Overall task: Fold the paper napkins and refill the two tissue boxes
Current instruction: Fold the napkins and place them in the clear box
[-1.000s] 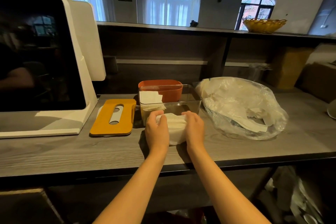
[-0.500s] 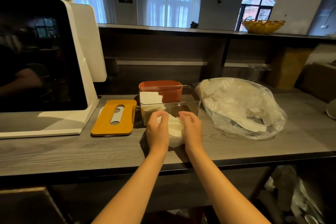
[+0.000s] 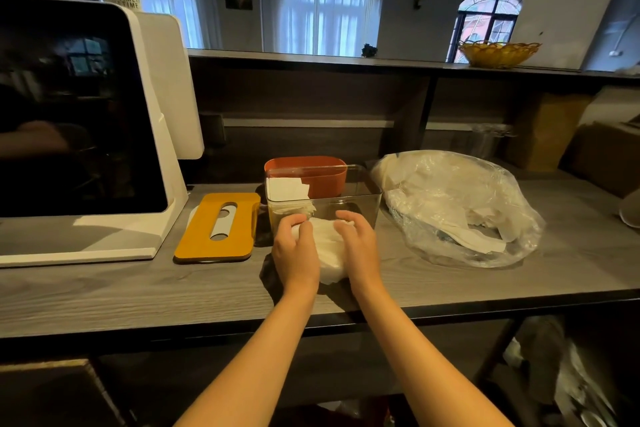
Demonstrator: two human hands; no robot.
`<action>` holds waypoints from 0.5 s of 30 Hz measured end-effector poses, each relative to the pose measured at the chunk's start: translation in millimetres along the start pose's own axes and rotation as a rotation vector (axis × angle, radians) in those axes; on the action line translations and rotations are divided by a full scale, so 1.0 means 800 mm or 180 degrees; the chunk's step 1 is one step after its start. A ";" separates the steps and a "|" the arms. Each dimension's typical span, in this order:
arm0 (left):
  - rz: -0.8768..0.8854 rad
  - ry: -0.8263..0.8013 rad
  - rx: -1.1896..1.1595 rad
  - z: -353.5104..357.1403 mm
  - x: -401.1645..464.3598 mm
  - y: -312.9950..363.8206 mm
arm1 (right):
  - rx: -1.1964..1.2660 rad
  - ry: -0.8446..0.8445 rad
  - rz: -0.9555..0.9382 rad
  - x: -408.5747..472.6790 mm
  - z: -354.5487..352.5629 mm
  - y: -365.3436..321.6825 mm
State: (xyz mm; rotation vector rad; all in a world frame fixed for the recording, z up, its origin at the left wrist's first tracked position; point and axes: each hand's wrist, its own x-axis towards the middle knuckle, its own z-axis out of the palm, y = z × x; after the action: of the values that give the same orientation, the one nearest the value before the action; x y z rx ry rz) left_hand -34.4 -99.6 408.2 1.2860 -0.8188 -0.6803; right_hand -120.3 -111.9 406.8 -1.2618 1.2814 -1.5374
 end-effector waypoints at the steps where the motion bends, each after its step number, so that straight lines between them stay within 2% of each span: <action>1: 0.0021 0.0044 0.0045 0.000 0.001 -0.001 | -0.0055 0.0070 0.0023 0.000 0.001 0.001; 4: -0.0012 0.0163 0.0071 -0.001 0.003 -0.002 | 0.0353 0.0405 0.0289 0.003 -0.006 -0.001; 7: -0.0001 0.0061 0.0135 -0.001 0.003 0.000 | 0.0129 -0.0215 -0.0028 -0.001 -0.008 0.002; 9: -0.0027 0.0072 0.0181 0.000 0.003 0.001 | -0.0204 -0.0392 -0.0186 -0.004 -0.004 0.005; 12: -0.0076 0.0149 0.0186 -0.002 0.006 -0.001 | -0.0237 -0.0147 -0.0112 -0.001 -0.005 0.008; 15: -0.0061 0.0104 0.0033 -0.002 0.005 -0.002 | 0.0085 0.0052 0.0153 -0.001 -0.008 0.006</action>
State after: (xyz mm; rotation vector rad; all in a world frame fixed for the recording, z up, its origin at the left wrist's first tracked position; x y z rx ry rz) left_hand -30.5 -102.4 407.3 1.3127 -0.7851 -0.6693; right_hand -126.8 -110.7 402.2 -1.1956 1.2882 -1.5288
